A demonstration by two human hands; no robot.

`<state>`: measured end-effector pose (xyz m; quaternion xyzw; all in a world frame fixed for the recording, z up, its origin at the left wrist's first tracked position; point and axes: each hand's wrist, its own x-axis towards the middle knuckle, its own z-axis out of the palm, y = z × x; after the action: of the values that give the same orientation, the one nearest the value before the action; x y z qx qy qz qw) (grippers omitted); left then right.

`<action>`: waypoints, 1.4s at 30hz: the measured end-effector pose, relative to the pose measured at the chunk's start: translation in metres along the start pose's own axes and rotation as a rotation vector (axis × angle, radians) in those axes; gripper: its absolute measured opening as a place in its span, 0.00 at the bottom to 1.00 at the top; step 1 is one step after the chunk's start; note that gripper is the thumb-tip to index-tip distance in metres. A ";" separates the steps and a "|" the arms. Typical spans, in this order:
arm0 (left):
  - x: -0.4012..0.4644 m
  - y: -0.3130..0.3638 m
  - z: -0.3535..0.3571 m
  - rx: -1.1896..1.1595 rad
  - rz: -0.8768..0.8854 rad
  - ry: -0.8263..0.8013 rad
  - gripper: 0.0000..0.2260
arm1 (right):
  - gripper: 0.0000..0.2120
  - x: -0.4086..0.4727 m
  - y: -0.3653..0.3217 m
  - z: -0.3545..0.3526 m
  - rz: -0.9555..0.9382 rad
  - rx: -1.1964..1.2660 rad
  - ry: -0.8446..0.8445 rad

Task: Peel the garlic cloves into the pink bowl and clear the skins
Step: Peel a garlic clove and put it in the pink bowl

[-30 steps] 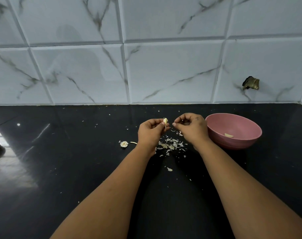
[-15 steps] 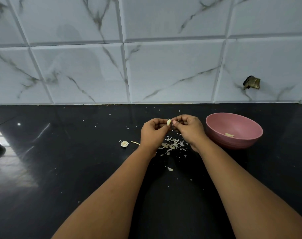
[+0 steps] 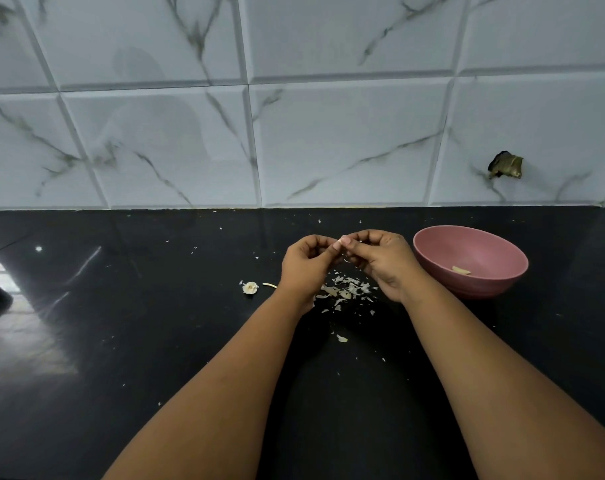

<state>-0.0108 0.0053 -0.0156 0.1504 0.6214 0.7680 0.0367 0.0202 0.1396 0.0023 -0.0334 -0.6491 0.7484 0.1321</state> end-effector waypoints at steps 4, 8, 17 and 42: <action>0.000 0.005 0.000 -0.038 -0.021 -0.077 0.02 | 0.02 -0.001 -0.006 -0.008 0.120 0.180 -0.096; 0.000 0.007 -0.003 -0.030 -0.028 -0.112 0.03 | 0.03 -0.002 -0.009 -0.010 0.150 0.195 -0.139; -0.001 0.009 0.000 -0.194 -0.114 -0.123 0.05 | 0.11 0.002 -0.002 0.006 0.146 0.101 -0.073; 0.006 -0.001 -0.005 0.349 0.054 0.080 0.04 | 0.02 0.004 0.005 -0.002 -0.074 -0.355 0.031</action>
<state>-0.0178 0.0020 -0.0169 0.1405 0.7421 0.6545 -0.0351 0.0162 0.1418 -0.0025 -0.0438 -0.7696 0.6161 0.1618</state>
